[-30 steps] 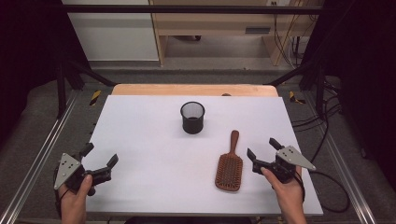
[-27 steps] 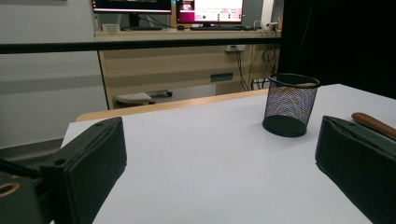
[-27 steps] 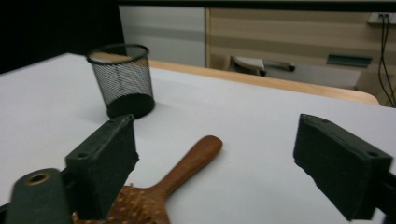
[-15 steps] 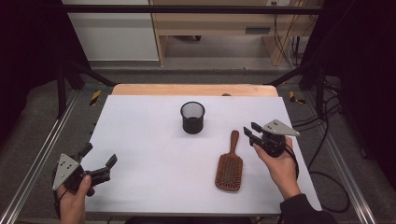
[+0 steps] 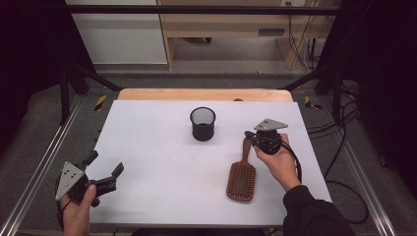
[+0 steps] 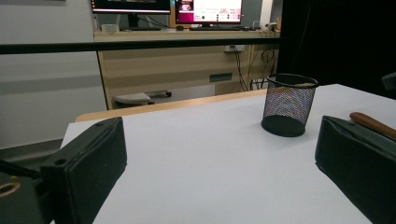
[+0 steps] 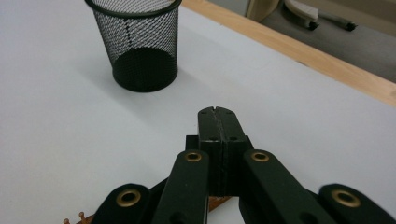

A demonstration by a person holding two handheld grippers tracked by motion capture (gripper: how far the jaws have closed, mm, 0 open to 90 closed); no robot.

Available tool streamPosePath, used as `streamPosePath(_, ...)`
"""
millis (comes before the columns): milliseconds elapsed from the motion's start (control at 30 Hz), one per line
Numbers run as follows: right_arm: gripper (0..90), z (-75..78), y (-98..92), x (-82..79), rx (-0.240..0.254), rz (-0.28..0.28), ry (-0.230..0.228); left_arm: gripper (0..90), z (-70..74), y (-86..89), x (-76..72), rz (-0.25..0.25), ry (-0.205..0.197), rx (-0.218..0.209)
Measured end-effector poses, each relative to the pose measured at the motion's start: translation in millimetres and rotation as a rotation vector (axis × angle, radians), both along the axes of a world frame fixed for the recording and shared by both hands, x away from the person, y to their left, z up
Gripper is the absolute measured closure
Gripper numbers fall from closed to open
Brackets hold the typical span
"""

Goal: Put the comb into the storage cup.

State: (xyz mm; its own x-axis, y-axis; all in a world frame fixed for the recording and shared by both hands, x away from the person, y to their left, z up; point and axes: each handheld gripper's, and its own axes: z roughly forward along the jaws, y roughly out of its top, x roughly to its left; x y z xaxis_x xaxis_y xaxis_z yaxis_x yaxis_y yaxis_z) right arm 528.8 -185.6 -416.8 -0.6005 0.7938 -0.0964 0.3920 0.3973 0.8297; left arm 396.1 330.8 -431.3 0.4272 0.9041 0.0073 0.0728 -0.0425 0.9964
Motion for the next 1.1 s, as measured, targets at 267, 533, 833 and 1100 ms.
streamPosePath(267,90.0,-28.4,14.3,11.7,-0.063,0.024,0.095,2.4,0.1,0.1,-0.1,-0.003,0.001,0.001)
streamPosePath(533,90.0,-46.3,25.7,18.6,-0.182,0.04,0.16,2.4,0.0,-0.2,0.2,-0.005,0.003,0.004)
streamPosePath(833,90.0,-50.1,20.1,16.8,-0.227,0.024,0.175,2.4,0.3,0.2,0.1,-0.006,0.003,0.002)
streamPosePath(1100,90.0,-54.1,5.2,3.4,-0.218,0.012,0.187,2.4,-0.1,-1.1,0.3,-0.011,0.005,0.006)
